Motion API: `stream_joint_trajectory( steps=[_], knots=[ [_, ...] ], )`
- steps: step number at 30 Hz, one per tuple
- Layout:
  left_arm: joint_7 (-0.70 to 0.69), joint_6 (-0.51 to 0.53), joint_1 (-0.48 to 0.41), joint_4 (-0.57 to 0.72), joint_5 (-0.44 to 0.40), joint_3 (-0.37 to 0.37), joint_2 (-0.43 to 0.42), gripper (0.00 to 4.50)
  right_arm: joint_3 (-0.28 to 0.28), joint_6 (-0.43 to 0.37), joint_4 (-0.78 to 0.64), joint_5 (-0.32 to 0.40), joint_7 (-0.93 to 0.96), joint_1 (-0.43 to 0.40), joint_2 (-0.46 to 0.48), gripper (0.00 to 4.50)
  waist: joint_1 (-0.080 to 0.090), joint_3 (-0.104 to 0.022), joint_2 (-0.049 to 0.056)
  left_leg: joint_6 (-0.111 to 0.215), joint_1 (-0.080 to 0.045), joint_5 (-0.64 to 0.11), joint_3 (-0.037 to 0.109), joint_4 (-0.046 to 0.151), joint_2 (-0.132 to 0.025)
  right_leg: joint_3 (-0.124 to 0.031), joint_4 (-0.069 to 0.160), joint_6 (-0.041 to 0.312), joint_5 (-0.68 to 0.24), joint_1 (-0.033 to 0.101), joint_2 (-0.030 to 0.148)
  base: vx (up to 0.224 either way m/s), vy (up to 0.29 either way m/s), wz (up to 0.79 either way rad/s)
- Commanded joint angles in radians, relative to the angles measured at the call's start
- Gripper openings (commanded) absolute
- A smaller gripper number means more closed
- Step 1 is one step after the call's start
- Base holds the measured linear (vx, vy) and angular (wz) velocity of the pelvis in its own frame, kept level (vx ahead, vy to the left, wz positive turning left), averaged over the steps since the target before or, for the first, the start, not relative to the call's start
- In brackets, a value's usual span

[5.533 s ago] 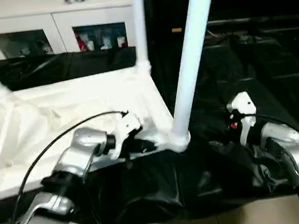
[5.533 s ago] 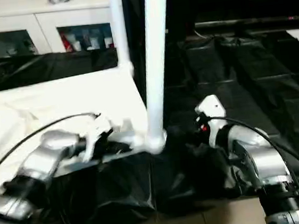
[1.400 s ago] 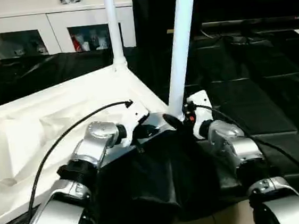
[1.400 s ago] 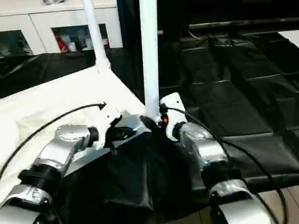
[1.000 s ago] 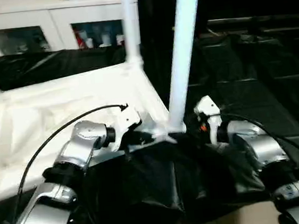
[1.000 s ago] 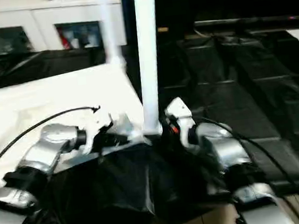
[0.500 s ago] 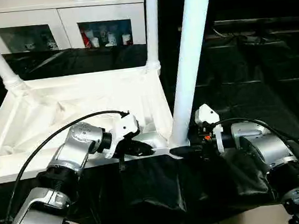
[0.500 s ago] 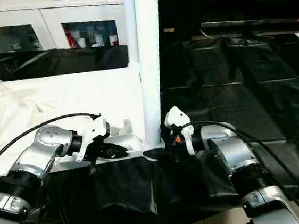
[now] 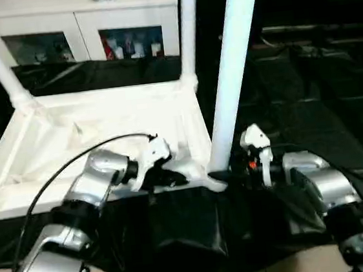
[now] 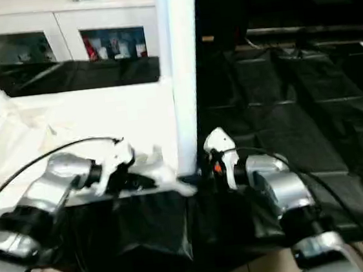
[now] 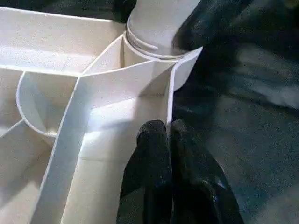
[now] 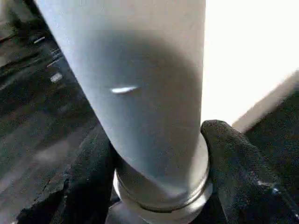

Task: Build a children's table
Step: Rotate leg to tighten

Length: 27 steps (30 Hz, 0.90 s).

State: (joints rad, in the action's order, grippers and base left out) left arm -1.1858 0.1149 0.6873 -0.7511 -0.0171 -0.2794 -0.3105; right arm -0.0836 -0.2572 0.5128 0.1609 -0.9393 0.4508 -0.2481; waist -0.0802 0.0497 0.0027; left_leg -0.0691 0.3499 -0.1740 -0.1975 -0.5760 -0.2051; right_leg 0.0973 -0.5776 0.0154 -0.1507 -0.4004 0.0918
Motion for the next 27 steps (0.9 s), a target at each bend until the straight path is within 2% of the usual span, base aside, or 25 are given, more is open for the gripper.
stream_joint_trajectory(
  steps=[1, 2, 3, 4, 5, 6, 7, 8, 9, 10, 11, 13, 14, 15, 16, 17, 19, 20, 22, 23, 24, 25, 26, 27],
  knots=[
    [0.151, 0.033, 0.054, -0.016, 0.004, 0.033, 0.065, 0.00, -0.046, -0.002, 0.050, -0.018, 0.094, 0.008, 0.082, 2.53, 0.012, -0.057, 0.002, -0.006, -0.017, -0.350, 0.023, 0.068, -0.021, -0.038, 0.098, 0.117, -0.541, 0.035, 0.060, 0.000, 0.000, 0.00],
    [0.218, 0.041, 0.073, -0.038, -0.001, 0.044, 0.095, 0.00, -0.031, -0.009, 0.093, -0.032, 0.192, 0.024, 0.124, 2.52, 0.019, -0.055, 0.002, -0.006, -0.016, -0.354, 0.022, 0.067, -0.021, -0.038, 0.100, 0.111, -0.555, 0.031, 0.060, 0.000, 0.000, 0.00],
    [0.225, 0.042, 0.075, -0.041, -0.002, 0.045, 0.099, 0.00, -0.030, -0.007, 0.098, -0.036, 0.205, 0.027, 0.129, 2.52, 0.019, -0.055, 0.002, -0.006, -0.016, -0.354, 0.022, 0.067, -0.021, -0.038, 0.100, 0.111, -0.555, 0.031, 0.060, 0.000, 0.000, 0.00],
    [0.257, 0.043, 0.084, -0.053, -0.004, 0.048, 0.116, 0.00, -0.027, 0.001, 0.120, -0.051, 0.263, 0.036, 0.151, 2.52, 0.029, -0.054, -0.001, -0.008, -0.016, -0.367, 0.026, 0.064, -0.017, -0.031, 0.106, 0.095, -0.595, 0.030, 0.059, 0.000, 0.000, 0.00],
    [0.302, 0.047, 0.095, -0.066, -0.005, 0.055, 0.140, 0.00, -0.013, 0.000, 0.153, -0.063, 0.347, 0.052, 0.183, 2.52, 0.031, -0.054, 0.000, -0.008, -0.016, -0.368, 0.027, 0.064, -0.017, -0.031, 0.107, 0.092, -0.602, 0.029, 0.061, 0.000, 0.000, 0.00],
    [0.322, 0.049, 0.100, -0.072, -0.003, 0.060, 0.154, 0.00, -0.001, -0.007, 0.171, -0.064, 0.393, 0.063, 0.200, 2.52, 0.036, -0.054, 0.000, -0.005, -0.015, -0.371, 0.026, 0.063, -0.015, -0.030, 0.110, 0.086, -0.608, 0.028, 0.058, 0.000, 0.000, 0.00],
    [0.343, 0.041, 0.106, -0.078, -0.002, 0.062, 0.173, 0.00, 0.019, -0.009, 0.196, -0.064, 0.457, 0.080, 0.226, 2.52, 0.038, -0.056, -0.006, 0.002, -0.015, -0.368, 0.027, 0.063, -0.015, -0.029, 0.110, 0.082, -0.609, 0.029, 0.059, 0.000, 0.000, 0.00],
    [0.350, 0.030, 0.108, -0.083, -0.005, 0.062, 0.183, 0.00, 0.032, 0.004, 0.209, -0.063, 0.481, 0.091, 0.242, 2.52, 0.042, -0.054, -0.002, 0.005, -0.014, -0.372, 0.027, 0.064, -0.016, -0.030, 0.111, 0.084, -0.608, 0.026, 0.060, 0.000, 0.000, 0.00],
    [0.349, 0.022, 0.109, -0.086, -0.009, 0.061, 0.188, 0.00, 0.036, 0.016, 0.214, -0.065, 0.487, 0.096, 0.249, 2.52, 0.043, -0.055, -0.006, 0.007, -0.013, -0.374, 0.028, 0.064, -0.016, -0.029, 0.112, 0.081, -0.607, 0.028, 0.059, 0.000, 0.000, 0.00],
    [0.342, 0.006, 0.107, -0.086, -0.018, 0.053, 0.189, 0.00, 0.039, 0.034, 0.214, -0.062, 0.478, 0.100, 0.257, 3.08, 0.044, -0.056, -0.005, 0.014, -0.011, -0.368, 0.027, 0.065, -0.016, -0.031, 0.110, 0.082, -0.592, 0.029, 0.060, 0.000, 0.000, 0.00],
    [0.341, 0.005, 0.107, -0.086, -0.018, 0.053, 0.189, 0.00, 0.040, 0.035, 0.214, -0.062, 0.478, 0.100, 0.257, 3.22, 0.044, -0.056, -0.008, 0.019, -0.009, -0.364, 0.026, 0.066, -0.017, -0.033, 0.110, 0.083, -0.585, 0.029, 0.060, 0.000, 0.000, 0.00],
    [0.318, -0.035, 0.093, -0.078, -0.031, 0.040, 0.176, 0.00, 0.054, 0.038, 0.194, -0.035, 0.445, 0.099, 0.260, 3.28, 0.041, -0.060, -0.007, 0.029, -0.005, -0.331, 0.025, 0.069, -0.021, -0.039, 0.099, 0.102, -0.518, 0.033, 0.060, 0.000, 0.000, 0.00],
    [0.308, -0.053, 0.086, -0.072, -0.033, 0.037, 0.171, 0.00, 0.047, 0.040, 0.181, -0.041, 0.436, 0.094, 0.250, 3.28, 0.040, -0.061, -0.006, 0.029, -0.003, -0.320, 0.024, 0.069, -0.022, -0.041, 0.095, 0.111, -0.492, 0.034, 0.060, 0.000, 0.000, 0.00],
    [0.302, -0.065, 0.082, -0.067, -0.034, 0.034, 0.167, 0.00, 0.040, 0.043, 0.172, -0.047, 0.432, 0.090, 0.243, 3.58, 0.040, -0.062, -0.009, 0.031, -0.002, -0.309, 0.024, 0.069, -0.023, -0.042, 0.092, 0.118, -0.468, 0.035, 0.060, 0.000, 0.000, 0.00],
    [0.295, -0.095, 0.070, -0.056, -0.035, 0.030, 0.159, 0.00, 0.015, 0.061, 0.134, -0.071, 0.410, 0.071, 0.215, 3.67, 0.036, -0.064, -0.009, 0.036, 0.000, -0.279, 0.021, 0.069, -0.025, -0.046, 0.081, 0.147, -0.388, 0.037, 0.059, 0.000, 0.000, 0.00],
    [0.299, -0.104, 0.066, -0.051, -0.035, 0.030, 0.157, 0.00, 0.009, 0.065, 0.120, -0.073, 0.400, 0.064, 0.206, 3.67, 0.035, -0.064, -0.010, 0.038, 0.001, -0.273, 0.019, 0.068, -0.025, -0.047, 0.078, 0.154, -0.366, 0.039, 0.057, 0.000, 0.000, 0.00],
    [0.335, -0.122, 0.054, -0.033, -0.020, 0.056, 0.155, 0.00, -0.006, 0.083, 0.043, -0.075, 0.345, 0.026, 0.146, 3.67, 0.027, -0.067, -0.019, 0.057, 0.002, -0.229, 0.013, 0.063, -0.026, -0.051, 0.066, 0.178, -0.290, 0.045, 0.059, 0.000, 0.000, 0.00],
    [0.345, -0.126, 0.050, -0.025, -0.015, 0.066, 0.154, 0.28, -0.008, 0.089, 0.018, -0.074, 0.326, 0.013, 0.128, 3.70, 0.023, -0.069, -0.018, 0.065, 0.002, -0.211, 0.013, 0.062, -0.026, -0.052, 0.063, 0.184, -0.269, 0.047, 0.060, 0.000, 0.000, 0.00],
    [0.320, -0.088, 0.024, 0.042, -0.007, 0.072, 0.126, 0.56, -0.004, 0.080, -0.063, -0.057, 0.272, -0.026, 0.075, 3.70, 0.011, -0.070, -0.020, 0.089, 0.009, -0.167, 0.010, 0.058, -0.026, -0.052, 0.055, 0.197, -0.213, 0.052, 0.061, 0.000, 0.000, 0.00],
    [0.299, -0.050, 0.001, 0.100, 0.005, 0.078, 0.107, 0.56, 0.000, 0.064, -0.114, -0.039, 0.240, -0.048, 0.048, 3.70, 0.009, -0.074, -0.019, 0.091, 0.010, -0.156, 0.012, 0.058, -0.027, -0.052, 0.050, 0.198, -0.196, 0.055, 0.062, 0.000, 0.000, 0.00],
    [0.283, -0.009, -0.028, 0.169, 0.017, 0.087, 0.086, 0.59, 0.002, 0.049, -0.171, -0.023, 0.207, -0.073, 0.019, 3.70, 0.005, -0.077, -0.019, 0.100, 0.010, -0.120, 0.014, 0.056, -0.036, -0.053, 0.037, 0.220, -0.125, 0.059, 0.063, 0.000, 0.000, 0.00],
    [0.274, 0.023, -0.054, 0.227, 0.028, 0.096, 0.070, 0.66, 0.003, 0.038, -0.215, -0.011, 0.185, -0.092, -0.002, 3.70, 0.007, -0.077, -0.020, 0.113, 0.016, -0.100, 0.014, 0.054, -0.034, -0.053, 0.033, 0.226, -0.091, 0.060, 0.060, 0.000, 0.000, 0.00],
    [0.269, 0.040, -0.070, 0.261, 0.034, 0.101, 0.060, 0.77, 0.004, 0.031, -0.244, -0.005, 0.171, -0.105, -0.015, 3.70, 0.011, -0.076, -0.022, 0.124, 0.018, -0.097, 0.013, 0.053, -0.032, -0.051, 0.033, 0.237, -0.073, 0.056, 0.059, 0.000, 0.000, 0.00],
    [0.258, 0.087, -0.115, 0.356, 0.047, 0.113, 0.030, 0.87, 0.008, 0.006, -0.304, 0.012, 0.147, -0.131, -0.047, 3.70, 0.013, -0.075, -0.031, 0.130, 0.018, -0.097, 0.012, 0.052, -0.032, -0.051, 0.030, 0.240, -0.077, 0.058, 0.059, 0.000, 0.000, 0.00]
  ],
)
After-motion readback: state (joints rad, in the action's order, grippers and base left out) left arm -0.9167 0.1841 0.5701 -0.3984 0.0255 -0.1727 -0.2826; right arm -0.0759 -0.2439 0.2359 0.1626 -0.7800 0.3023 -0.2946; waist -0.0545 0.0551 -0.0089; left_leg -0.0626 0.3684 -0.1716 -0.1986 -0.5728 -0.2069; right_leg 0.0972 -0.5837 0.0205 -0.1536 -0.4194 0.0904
